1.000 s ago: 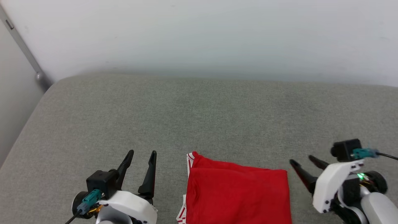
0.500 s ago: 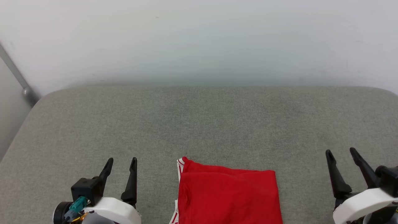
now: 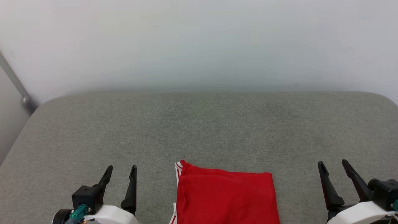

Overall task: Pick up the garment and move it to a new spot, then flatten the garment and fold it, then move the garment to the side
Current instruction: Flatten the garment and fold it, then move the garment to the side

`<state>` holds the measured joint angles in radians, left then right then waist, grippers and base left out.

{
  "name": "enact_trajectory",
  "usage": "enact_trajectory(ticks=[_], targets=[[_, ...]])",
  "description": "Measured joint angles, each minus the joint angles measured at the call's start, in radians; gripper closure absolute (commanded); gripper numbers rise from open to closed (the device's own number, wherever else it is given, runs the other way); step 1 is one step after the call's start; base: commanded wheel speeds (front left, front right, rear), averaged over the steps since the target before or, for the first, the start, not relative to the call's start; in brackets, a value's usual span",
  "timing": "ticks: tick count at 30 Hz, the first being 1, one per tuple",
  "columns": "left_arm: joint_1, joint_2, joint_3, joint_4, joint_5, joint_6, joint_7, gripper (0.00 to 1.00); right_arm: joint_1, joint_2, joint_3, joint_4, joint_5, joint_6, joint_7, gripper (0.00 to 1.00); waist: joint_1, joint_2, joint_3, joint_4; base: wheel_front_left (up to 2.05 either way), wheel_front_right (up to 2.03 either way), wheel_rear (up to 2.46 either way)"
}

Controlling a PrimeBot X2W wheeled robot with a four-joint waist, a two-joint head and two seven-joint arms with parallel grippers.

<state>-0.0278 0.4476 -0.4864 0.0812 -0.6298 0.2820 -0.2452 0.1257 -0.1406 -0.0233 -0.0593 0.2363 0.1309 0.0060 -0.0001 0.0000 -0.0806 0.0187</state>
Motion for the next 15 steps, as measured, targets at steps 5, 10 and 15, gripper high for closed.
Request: enact_trajectory(ticks=[5,10,15], targets=[[0.0,0.002,0.007,-0.012,0.0,0.001,-0.001,0.0,-0.001,0.006,-0.001,0.008,0.013,0.0,0.012,0.0,0.0,0.0,0.004,-0.003,0.0,0.0,0.0],[-0.001,0.0,0.017,-0.02,-0.004,0.004,-0.004,0.0,-0.004,0.004,-0.019,0.018,0.038,0.0,0.037,0.0,0.0,0.0,0.011,-0.001,0.0,0.0,0.0],[0.0,-0.004,0.04,-0.03,-0.007,0.009,-0.01,0.0,-0.032,0.008,-0.139,0.084,0.17,0.0,0.178,0.0,0.0,0.0,0.023,0.002,0.0,0.0,0.0]])
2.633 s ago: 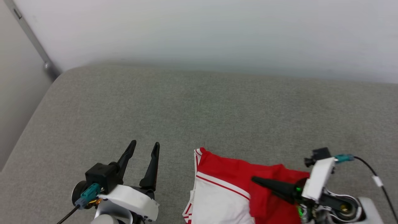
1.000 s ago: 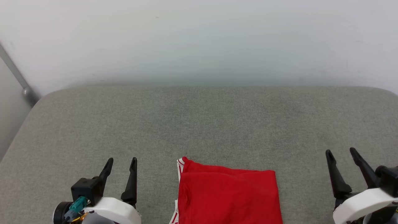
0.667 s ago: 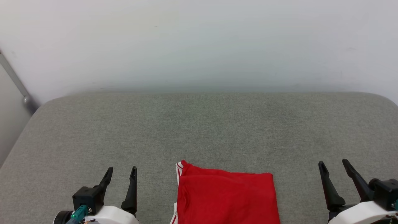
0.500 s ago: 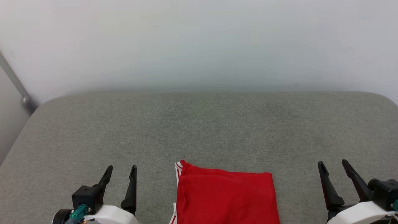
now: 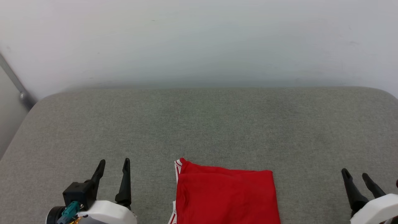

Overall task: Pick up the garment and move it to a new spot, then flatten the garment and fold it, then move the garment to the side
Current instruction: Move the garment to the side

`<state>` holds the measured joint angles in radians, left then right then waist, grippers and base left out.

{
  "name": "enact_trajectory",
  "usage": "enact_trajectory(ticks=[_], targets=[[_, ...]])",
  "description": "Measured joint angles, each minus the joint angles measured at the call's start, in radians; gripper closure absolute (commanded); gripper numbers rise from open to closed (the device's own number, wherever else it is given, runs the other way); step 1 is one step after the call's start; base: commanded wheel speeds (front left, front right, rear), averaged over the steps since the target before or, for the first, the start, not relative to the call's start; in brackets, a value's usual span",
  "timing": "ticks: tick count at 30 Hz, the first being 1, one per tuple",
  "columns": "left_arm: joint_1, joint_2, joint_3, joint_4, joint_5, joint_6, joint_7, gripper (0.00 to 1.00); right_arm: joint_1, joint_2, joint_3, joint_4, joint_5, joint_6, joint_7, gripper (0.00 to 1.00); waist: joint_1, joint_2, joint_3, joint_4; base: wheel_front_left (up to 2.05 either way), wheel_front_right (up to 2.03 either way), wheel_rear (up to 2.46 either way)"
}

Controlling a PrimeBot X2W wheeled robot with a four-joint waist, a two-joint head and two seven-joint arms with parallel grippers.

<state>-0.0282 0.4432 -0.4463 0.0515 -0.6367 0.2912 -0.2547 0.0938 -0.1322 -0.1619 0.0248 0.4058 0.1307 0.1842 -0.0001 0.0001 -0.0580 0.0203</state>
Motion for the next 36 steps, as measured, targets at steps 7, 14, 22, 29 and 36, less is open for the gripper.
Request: enact_trajectory(ticks=[7,14,22,29,36], targets=[[-0.005,-0.015,0.015,-0.005,0.003,-0.01,-0.004,0.0,-0.062,-0.041,-0.157,0.176,0.136,0.0,0.402,0.0,0.0,0.0,0.018,0.03,0.0,0.0,0.0],[-0.027,-0.028,0.017,-0.008,0.018,-0.027,-0.005,0.0,-0.135,0.051,-0.204,0.267,0.289,0.0,0.779,0.0,0.0,0.0,0.048,0.074,0.0,0.0,0.0],[-0.084,-0.045,0.014,-0.001,0.035,-0.053,-0.005,0.0,-0.243,0.078,-0.145,0.383,0.453,0.0,0.848,0.0,0.0001,0.0,0.111,0.119,0.0,0.0,0.0],[-0.1,-0.055,0.019,0.018,0.043,-0.063,-0.005,0.0,-0.297,0.079,-0.054,0.49,0.556,0.001,0.809,0.21,0.0001,-0.0001,0.134,0.149,0.0,0.0,0.0],[-0.097,-0.063,0.029,0.037,0.044,-0.068,-0.006,0.0,-0.303,0.065,0.047,0.486,0.565,0.0,0.756,1.0,0.0001,-0.0001,0.117,0.143,0.0,0.0,0.0]])
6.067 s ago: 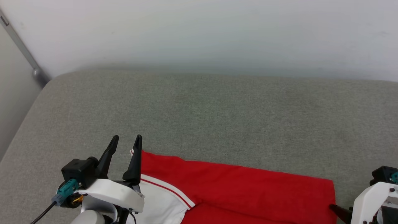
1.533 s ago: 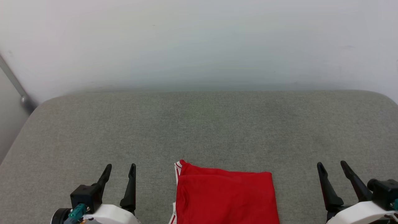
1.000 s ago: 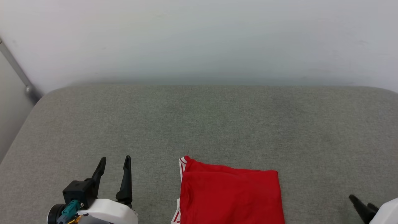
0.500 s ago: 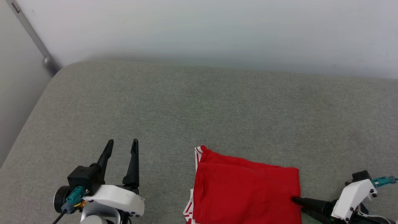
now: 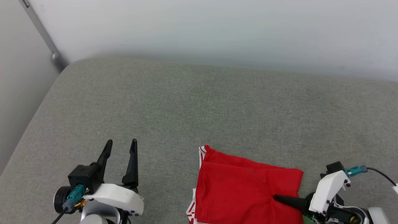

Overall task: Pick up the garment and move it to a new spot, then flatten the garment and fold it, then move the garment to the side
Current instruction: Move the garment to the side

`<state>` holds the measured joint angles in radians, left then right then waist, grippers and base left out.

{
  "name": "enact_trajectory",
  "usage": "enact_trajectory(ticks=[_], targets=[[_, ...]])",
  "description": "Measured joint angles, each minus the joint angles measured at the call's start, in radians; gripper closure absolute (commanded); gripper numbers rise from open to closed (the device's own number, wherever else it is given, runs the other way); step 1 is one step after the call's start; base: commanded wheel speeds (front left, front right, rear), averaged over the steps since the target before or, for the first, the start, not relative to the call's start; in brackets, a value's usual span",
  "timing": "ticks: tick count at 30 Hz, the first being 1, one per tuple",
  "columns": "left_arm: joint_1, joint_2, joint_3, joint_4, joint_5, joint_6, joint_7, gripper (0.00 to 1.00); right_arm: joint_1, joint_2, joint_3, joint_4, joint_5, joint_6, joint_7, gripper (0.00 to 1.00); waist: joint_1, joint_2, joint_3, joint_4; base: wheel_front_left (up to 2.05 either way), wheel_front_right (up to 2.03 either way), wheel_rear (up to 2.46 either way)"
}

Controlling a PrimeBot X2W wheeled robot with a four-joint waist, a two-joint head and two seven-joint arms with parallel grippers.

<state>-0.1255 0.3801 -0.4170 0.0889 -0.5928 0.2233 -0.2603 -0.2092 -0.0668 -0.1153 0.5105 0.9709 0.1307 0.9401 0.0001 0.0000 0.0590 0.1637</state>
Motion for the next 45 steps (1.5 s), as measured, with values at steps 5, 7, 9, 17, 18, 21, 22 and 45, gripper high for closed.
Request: enact_trajectory(ticks=[5,7,9,17,18,21,22,45], targets=[[0.031,-0.003,-0.002,0.006,0.002,0.0,-0.001,0.0,0.005,-0.086,0.12,-0.055,-0.106,0.0,-0.083,1.0,0.0,0.0,-0.044,-0.023,0.0,0.0,0.0],[0.044,-0.003,-0.001,0.003,0.002,0.004,-0.002,0.0,0.003,-0.119,0.158,-0.063,-0.16,0.0,-0.125,1.0,0.0,0.0,-0.057,-0.044,0.0,0.0,0.0],[0.053,-0.006,0.005,-0.002,0.0,0.008,-0.002,0.0,-0.002,-0.154,0.197,-0.055,-0.236,0.0,-0.157,1.0,0.0,0.0,-0.067,-0.072,0.0,0.0,0.0],[0.074,-0.021,0.034,-0.025,0.009,0.007,-0.003,0.0,-0.099,-0.231,0.233,0.015,-0.472,0.0,-0.209,1.0,0.0,0.0,-0.082,-0.222,0.0,0.0,0.0],[0.074,-0.025,0.036,-0.027,0.01,0.006,-0.003,0.0,-0.113,-0.24,0.235,0.023,-0.49,0.0,-0.205,1.0,0.0,0.0,-0.081,-0.244,0.0,0.0,0.0],[0.065,-0.038,0.042,-0.033,0.024,-0.004,-0.003,0.0,-0.159,-0.271,0.227,0.043,-0.548,0.0,-0.202,1.0,0.0,0.0001,-0.07,-0.312,0.0,0.0,0.0],[0.055,-0.04,0.043,-0.039,0.029,-0.007,-0.003,0.0,-0.178,-0.28,0.214,0.049,-0.559,0.0,-0.203,1.0,0.0,0.0,-0.063,-0.334,0.0,0.0,0.0],[-0.405,0.058,-0.005,-0.207,0.183,-0.109,0.093,0.0,-0.571,-0.354,-0.365,0.217,-0.817,0.0,-0.587,1.0,0.0002,0.0,0.544,-0.445,0.0,0.0,0.0]])
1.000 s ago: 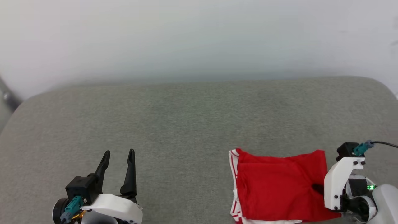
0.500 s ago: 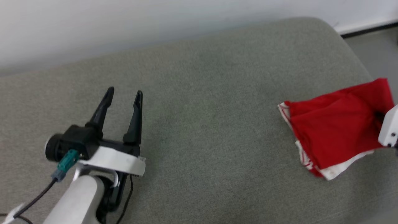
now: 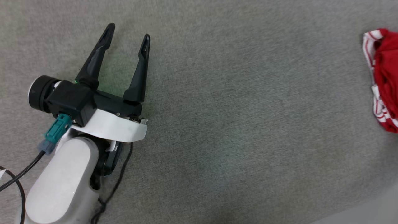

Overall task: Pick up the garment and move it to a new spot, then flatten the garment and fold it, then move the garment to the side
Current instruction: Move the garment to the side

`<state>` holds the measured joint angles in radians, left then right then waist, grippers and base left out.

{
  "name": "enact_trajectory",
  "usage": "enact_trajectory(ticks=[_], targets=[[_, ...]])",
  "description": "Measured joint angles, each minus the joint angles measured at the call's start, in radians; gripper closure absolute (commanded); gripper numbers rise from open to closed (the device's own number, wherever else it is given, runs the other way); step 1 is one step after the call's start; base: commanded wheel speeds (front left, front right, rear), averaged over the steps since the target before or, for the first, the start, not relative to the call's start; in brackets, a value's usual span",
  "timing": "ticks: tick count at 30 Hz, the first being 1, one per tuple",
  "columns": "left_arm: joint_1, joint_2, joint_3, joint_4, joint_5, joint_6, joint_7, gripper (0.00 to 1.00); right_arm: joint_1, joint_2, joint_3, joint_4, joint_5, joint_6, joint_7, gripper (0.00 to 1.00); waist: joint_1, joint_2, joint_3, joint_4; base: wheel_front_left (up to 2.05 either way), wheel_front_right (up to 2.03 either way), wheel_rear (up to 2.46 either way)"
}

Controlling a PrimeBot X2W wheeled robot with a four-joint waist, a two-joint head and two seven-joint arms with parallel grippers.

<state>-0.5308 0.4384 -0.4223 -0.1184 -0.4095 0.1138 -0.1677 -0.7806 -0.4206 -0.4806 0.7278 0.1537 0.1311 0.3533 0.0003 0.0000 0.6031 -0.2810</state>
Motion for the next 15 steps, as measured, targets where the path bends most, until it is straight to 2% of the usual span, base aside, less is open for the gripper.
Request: enact_trajectory(ticks=[2,3,4,8,15], targets=[[-0.006,0.004,-0.001,-0.006,0.001,-0.002,0.002,0.0,-0.012,0.007,-0.007,0.024,-0.015,0.0,-0.032,0.97,0.0,0.0,0.028,0.004,0.0,0.0,0.0],[-0.007,0.006,-0.001,-0.007,0.001,-0.004,0.002,0.0,-0.018,0.01,-0.006,0.04,-0.026,0.0,-0.045,0.61,0.0,0.0,0.038,0.006,0.0,0.0,0.0],[-0.007,0.008,-0.002,-0.007,0.001,-0.004,0.002,0.0,-0.022,0.014,-0.006,0.055,-0.03,0.0,-0.061,0.0,0.0,0.0,0.045,0.008,0.0,0.0,0.0],[-0.007,0.009,-0.003,0.006,0.0,-0.005,-0.005,0.0,-0.032,0.014,-0.01,0.105,-0.075,0.0,-0.154,0.0,-0.0001,0.0,0.037,0.013,0.0,0.0,0.0],[0.062,-0.023,-0.013,0.079,-0.03,0.001,-0.048,0.0,-0.015,-0.053,0.024,0.143,-0.136,0.0,-0.283,0.0,-0.0001,0.0,-0.06,0.019,0.0,0.0,0.0]])
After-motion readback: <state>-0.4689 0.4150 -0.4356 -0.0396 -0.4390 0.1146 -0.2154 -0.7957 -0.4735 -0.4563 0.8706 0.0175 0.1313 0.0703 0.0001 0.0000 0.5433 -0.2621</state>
